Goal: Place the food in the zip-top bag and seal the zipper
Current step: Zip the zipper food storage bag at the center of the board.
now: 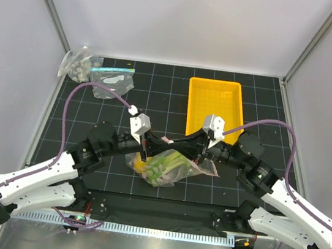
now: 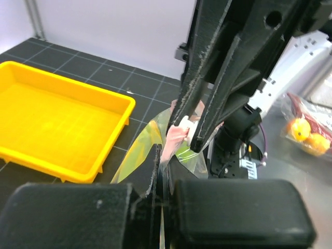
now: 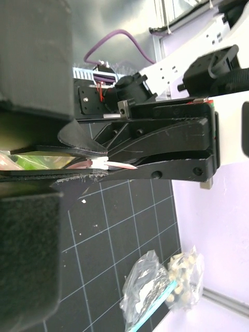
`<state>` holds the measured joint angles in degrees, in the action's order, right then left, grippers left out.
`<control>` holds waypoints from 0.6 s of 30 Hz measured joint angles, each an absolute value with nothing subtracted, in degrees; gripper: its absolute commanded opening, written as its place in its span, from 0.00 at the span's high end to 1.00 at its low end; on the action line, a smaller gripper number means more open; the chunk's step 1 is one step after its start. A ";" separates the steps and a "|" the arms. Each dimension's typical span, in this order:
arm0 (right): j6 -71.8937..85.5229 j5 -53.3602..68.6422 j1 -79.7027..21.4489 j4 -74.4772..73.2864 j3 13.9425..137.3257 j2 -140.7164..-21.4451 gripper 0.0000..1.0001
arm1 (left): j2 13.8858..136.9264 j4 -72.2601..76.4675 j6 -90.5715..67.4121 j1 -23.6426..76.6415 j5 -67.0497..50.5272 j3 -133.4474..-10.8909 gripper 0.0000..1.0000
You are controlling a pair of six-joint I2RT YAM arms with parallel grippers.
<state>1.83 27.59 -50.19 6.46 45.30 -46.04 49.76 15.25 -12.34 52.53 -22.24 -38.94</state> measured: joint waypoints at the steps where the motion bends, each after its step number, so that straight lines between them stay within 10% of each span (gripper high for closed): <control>1: 1.83 27.09 -50.19 6.44 45.30 -46.22 0.99 | 49.34 15.92 -13.19 52.03 -21.78 -38.39 1.00; 18: 2.39 19.29 -50.59 4.75 45.50 -47.62 0.99 | 40.07 19.18 -20.86 48.23 -9.87 -32.32 1.00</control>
<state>2.39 19.29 -50.59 4.75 45.50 -47.62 40.07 19.18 -20.86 48.23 -9.87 -32.32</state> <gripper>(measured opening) 0.139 0.009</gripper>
